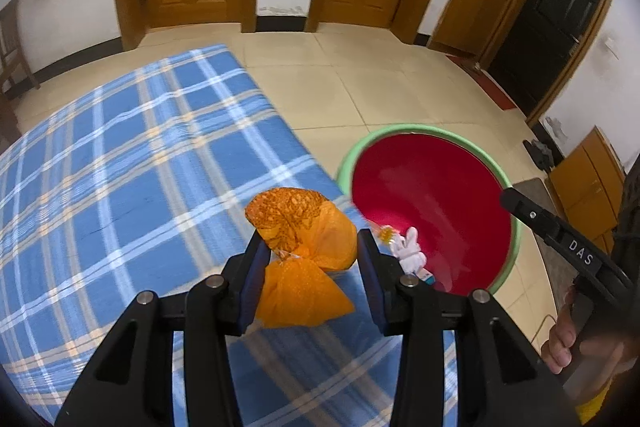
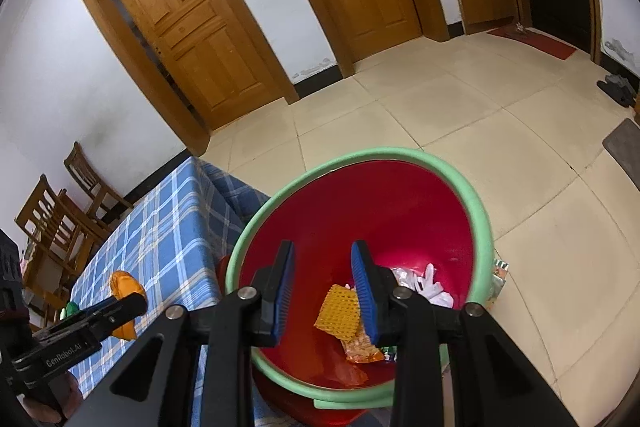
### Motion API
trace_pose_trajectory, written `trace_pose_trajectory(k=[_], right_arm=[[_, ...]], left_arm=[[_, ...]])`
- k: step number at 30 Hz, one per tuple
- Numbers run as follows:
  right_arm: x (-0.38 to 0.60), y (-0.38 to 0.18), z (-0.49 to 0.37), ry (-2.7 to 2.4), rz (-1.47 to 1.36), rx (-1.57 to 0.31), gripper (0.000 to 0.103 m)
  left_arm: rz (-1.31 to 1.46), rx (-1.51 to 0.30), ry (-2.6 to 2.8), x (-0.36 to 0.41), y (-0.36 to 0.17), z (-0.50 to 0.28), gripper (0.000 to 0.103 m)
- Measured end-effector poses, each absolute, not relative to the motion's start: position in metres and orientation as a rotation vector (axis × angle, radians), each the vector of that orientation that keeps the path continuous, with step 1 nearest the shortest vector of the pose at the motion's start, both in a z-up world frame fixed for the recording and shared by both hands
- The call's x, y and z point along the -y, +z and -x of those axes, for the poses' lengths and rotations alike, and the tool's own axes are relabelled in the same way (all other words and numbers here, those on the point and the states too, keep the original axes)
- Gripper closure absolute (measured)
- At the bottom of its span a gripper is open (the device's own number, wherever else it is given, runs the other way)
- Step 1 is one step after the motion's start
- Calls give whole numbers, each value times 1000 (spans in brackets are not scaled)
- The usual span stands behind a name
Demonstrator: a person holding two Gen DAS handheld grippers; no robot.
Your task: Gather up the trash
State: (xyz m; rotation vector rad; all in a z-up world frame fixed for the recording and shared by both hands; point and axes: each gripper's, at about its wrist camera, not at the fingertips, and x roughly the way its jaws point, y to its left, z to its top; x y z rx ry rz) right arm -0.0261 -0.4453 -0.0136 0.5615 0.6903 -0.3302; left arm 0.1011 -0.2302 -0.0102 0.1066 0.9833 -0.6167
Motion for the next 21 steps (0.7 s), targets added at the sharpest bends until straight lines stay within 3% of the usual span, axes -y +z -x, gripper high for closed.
trace_pose_trajectory(k=[10,21], right_arm=[[461,-12,40,-366,-597,-670,70],[472,-19,47,-380,-640,-673,64]], left_arm=[[-173,-980,-728,279,-20,-90,60],[-211,-991,-737,303,-21,-87,42]])
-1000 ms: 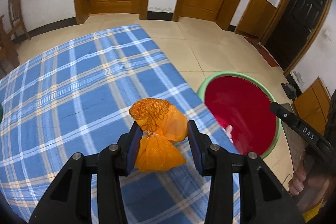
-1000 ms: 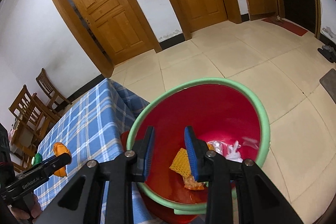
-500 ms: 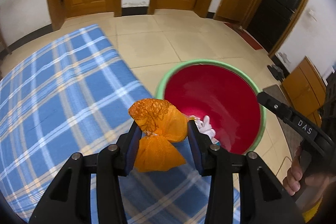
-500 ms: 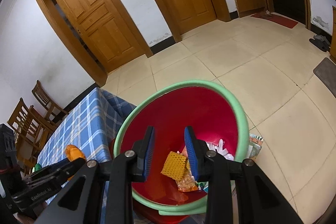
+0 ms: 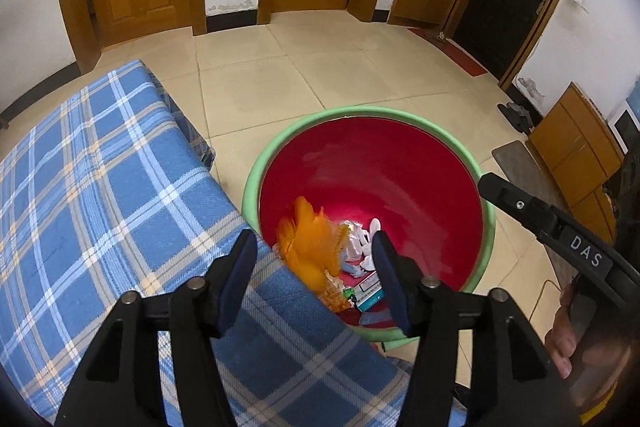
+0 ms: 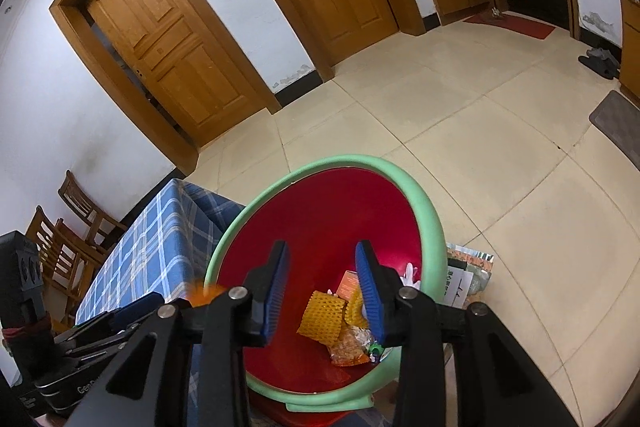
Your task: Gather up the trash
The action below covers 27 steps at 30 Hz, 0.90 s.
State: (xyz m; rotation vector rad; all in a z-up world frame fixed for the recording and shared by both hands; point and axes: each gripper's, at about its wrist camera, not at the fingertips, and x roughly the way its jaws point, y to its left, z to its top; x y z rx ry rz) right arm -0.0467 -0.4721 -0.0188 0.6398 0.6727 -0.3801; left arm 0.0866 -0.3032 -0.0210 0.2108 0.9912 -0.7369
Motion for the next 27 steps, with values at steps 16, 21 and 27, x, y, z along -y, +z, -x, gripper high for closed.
trace_pose_trajectory(k=[16,21,27], right_arm=[[454,-15,41,-342,-606,-693,52],[443,-11,38,-319,-586,-696,44],[430,-5,34,-295,-556,-706,33]], left_arm=[[-142,-1004,-664,274,-16,-89,41],[-115,-998,-616,256,-12,-89,41],[-84,-988,-557,235,-5,-88,40]])
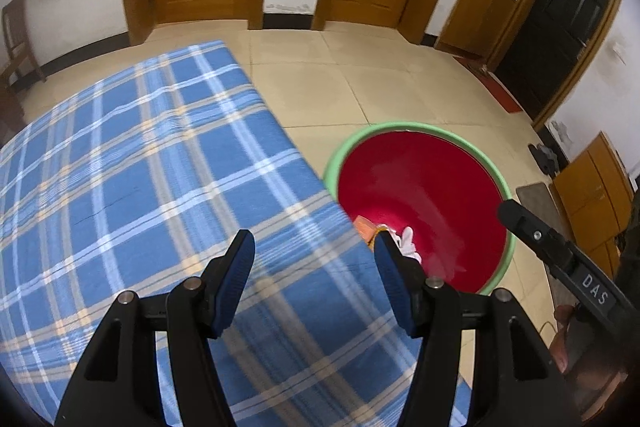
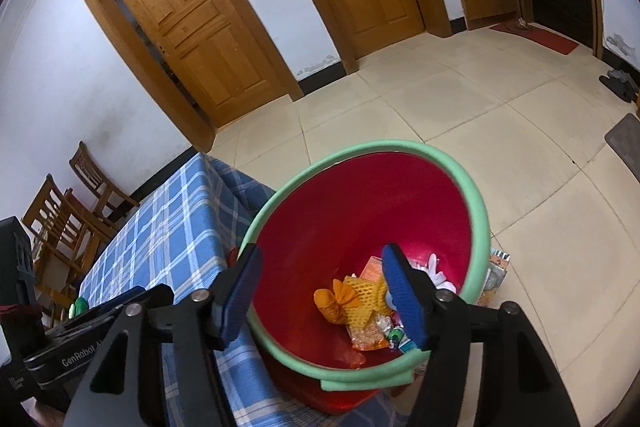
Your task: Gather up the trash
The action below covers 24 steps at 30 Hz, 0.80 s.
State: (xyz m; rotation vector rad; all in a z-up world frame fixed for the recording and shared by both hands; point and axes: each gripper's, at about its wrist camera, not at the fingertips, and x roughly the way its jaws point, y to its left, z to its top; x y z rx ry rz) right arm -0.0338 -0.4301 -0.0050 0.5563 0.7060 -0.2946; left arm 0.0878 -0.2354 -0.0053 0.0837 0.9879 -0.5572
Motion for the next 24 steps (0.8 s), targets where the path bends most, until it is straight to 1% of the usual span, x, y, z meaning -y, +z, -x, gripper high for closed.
trace_pose_trajectory(k=[3,7,10,13,16,20,23,24], right_arm=[[420,-2,32,-280,-537,-712,31],[403,4,30,-255,-501,-723,28],[389,7,29,-227,-483,-723,27],[377,11,28,-205,-463,-721,22],[364,15,28,-185,-445,-720,20],[346,22,29,-161,-410,-719,17],[334,25,30,-141,-395,-716,11],[330,26,31,-134,-388,-716,10]], left_arm=[[-76,-972,-521,222,-1,-87,34],[-59,-957,-482,205,6,-85,33],[-45,-943,-457,191,11,-83,29],[-42,-928,-433,179,15,-78,29],[-27,-915,-401,165,19,-75,22],[-8,-895,-358,144,24,-70,21],[-2,-881,-328,131,28,-66,21],[1,-875,-317,126,29,-64,21]])
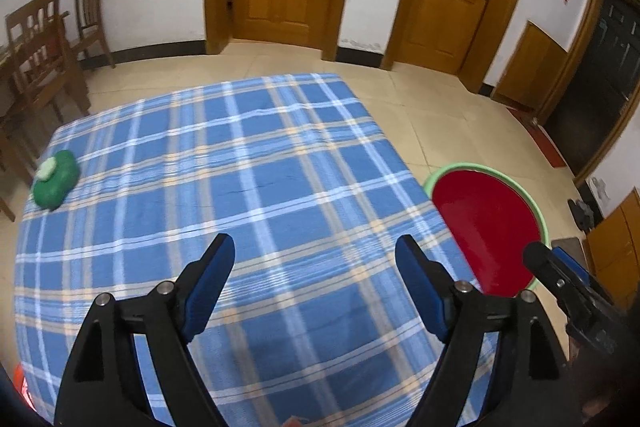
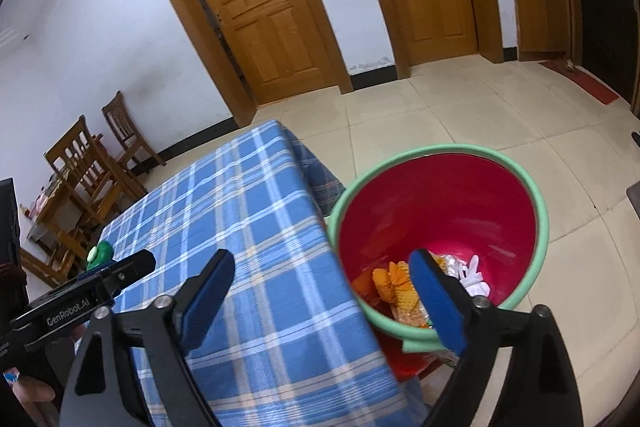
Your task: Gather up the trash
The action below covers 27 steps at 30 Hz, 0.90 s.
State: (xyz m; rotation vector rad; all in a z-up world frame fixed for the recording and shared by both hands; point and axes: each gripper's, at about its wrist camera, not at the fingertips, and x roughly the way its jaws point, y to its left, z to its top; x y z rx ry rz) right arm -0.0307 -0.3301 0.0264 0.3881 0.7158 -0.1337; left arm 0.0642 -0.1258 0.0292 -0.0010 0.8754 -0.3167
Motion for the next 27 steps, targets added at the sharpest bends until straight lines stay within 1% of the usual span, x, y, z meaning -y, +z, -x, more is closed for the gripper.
trace_pose_trajectory(k=[8,18,27], right_arm=[[292,32,34,-68,-328,-727,7],[260,35,41,-35,-284,-717,4],[245,34,45,-26,-261,-726,4]], left_arm=[[18,-834,-216,89,36,-51,18],[39,-807,-87,46,39,-33,18],[71,-807,-48,25,37,-20,18]])
